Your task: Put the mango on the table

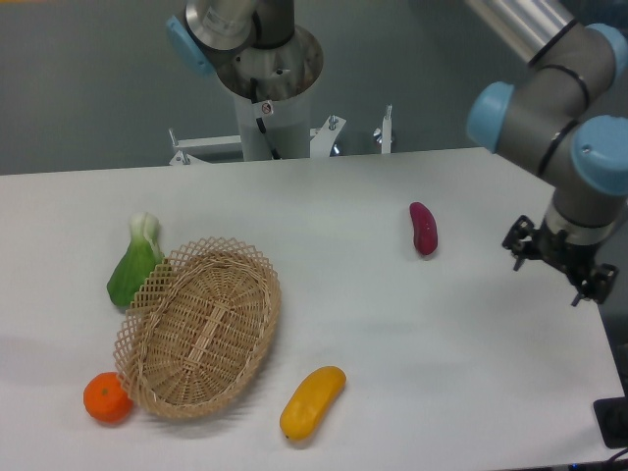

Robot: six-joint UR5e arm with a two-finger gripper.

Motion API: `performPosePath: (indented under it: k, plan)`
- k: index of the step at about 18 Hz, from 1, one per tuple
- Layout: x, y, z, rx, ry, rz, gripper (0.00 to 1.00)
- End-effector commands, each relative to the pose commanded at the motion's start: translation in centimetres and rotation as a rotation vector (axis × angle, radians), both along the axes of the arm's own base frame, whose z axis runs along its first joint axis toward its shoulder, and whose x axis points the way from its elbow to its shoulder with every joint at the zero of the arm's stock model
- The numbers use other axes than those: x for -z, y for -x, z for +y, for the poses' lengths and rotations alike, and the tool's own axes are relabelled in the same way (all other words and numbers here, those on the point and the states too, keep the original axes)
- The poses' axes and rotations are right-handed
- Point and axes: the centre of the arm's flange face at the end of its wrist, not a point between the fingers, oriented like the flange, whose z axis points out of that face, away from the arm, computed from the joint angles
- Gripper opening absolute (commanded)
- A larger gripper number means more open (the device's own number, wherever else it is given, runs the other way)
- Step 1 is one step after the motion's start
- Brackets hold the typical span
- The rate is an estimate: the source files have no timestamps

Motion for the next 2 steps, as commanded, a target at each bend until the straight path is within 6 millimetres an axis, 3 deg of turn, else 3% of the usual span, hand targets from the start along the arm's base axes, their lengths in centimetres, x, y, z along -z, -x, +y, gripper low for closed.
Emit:
performPosePath:
  k: [2]
  plan:
    - [0.15, 0.49, -0.72, 0.010, -0.003, -0.002, 1.00]
